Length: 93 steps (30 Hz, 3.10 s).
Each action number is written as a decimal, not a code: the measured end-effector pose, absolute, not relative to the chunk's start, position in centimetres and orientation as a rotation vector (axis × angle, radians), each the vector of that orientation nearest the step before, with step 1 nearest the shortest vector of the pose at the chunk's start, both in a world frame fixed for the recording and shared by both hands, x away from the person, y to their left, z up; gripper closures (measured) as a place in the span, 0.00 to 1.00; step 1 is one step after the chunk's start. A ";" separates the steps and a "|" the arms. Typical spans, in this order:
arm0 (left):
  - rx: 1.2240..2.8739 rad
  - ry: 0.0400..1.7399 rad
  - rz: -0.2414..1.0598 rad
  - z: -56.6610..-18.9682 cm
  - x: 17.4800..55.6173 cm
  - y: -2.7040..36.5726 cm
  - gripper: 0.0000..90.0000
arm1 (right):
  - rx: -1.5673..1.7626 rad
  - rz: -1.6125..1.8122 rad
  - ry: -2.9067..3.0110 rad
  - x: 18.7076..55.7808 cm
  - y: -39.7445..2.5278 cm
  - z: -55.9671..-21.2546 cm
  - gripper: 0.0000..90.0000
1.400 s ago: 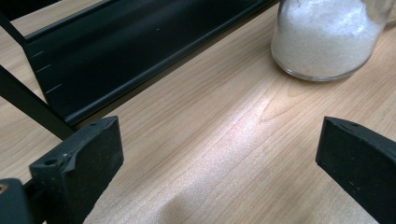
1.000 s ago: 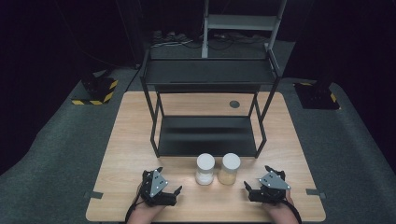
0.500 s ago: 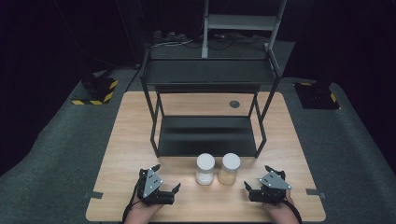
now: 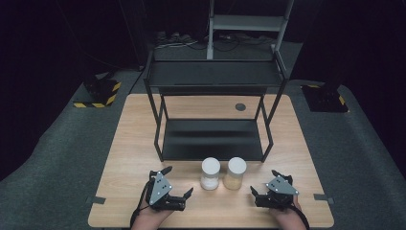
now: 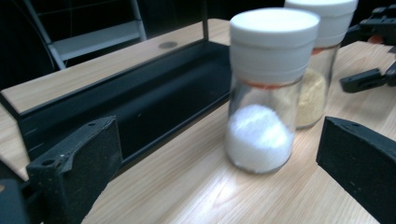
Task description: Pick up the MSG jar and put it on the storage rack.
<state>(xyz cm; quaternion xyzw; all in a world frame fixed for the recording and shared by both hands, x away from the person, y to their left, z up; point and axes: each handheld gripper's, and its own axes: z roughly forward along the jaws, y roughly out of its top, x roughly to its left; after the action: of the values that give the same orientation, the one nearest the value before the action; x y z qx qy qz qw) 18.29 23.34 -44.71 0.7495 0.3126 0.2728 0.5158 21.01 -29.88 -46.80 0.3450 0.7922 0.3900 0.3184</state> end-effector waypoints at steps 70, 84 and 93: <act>1.710 0.708 0.474 -47.5 24.1 18.2 0.30 | 0.903 1.028 2.078 20.8 -29.8 -46.9 0.00; 1.709 0.688 0.489 -47.6 23.9 18.2 0.38 | 0.905 1.030 2.079 20.9 -29.9 -46.9 0.00; 1.701 0.721 0.495 -47.1 23.9 19.4 0.39 | 0.912 1.040 2.079 20.9 -30.1 -46.9 0.00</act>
<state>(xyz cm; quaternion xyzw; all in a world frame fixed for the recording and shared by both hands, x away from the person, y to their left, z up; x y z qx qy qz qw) 23.94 19.38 -47.12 0.7267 0.3080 0.2114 0.5765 20.94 -30.06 -46.85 0.3464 0.7897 0.3949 0.3169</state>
